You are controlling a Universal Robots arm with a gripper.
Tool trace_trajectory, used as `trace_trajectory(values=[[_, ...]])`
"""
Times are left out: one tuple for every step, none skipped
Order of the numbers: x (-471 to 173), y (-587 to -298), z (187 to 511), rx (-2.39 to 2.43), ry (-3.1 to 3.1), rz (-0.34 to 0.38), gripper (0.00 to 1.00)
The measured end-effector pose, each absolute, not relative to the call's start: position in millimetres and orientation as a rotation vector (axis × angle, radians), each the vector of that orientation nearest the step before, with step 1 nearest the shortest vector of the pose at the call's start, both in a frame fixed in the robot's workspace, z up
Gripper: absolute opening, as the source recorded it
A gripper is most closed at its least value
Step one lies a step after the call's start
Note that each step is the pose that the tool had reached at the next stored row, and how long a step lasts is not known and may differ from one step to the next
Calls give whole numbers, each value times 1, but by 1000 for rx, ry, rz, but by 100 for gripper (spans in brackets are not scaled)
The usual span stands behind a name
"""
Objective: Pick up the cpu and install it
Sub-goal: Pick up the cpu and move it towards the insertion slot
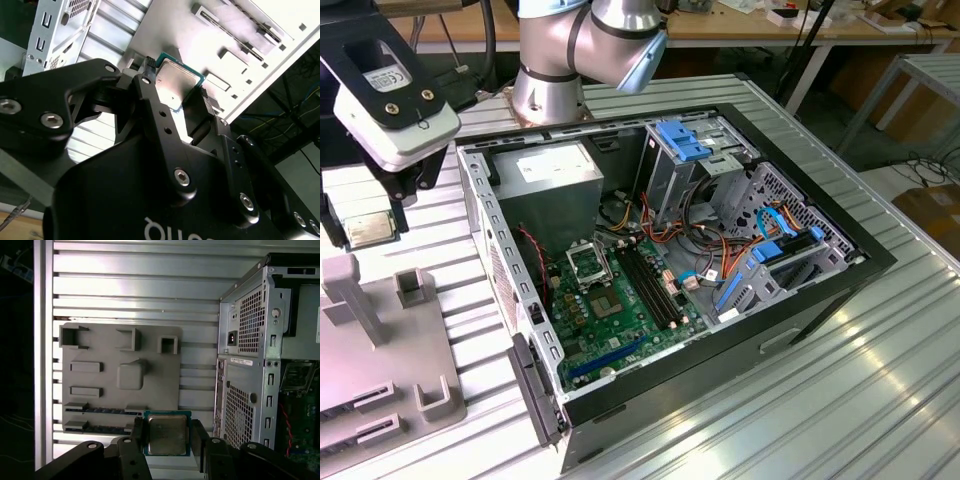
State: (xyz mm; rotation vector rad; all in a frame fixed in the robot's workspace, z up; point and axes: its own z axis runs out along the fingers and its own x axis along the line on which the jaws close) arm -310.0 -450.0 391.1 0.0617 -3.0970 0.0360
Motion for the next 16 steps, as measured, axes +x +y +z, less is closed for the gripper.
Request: trace_trajectory(values=[[-310, -450, 391, 62, -3097, 36, 47], [-309, -450, 391, 62, -3097, 36, 47], [-309, -450, 391, 62, -3097, 36, 47], [-308, -450, 391, 62, -3097, 36, 47], [-308, -450, 391, 62, -3097, 36, 47], [-308, -450, 391, 62, -3097, 36, 47], [-307, -450, 391, 62, -3097, 36, 47], [-307, -450, 391, 62, -3097, 36, 47], [-306, -450, 391, 62, -3097, 36, 47], [-306, -450, 391, 62, -3097, 36, 47], [-305, -450, 391, 62, -3097, 36, 47], [-305, -450, 391, 62, -3097, 36, 47], [-305, -450, 391, 62, -3097, 36, 47], [-305, -450, 391, 62, -3097, 36, 47], [-304, -450, 391, 62, -3097, 36, 47], [-304, -450, 391, 62, -3097, 36, 47]])
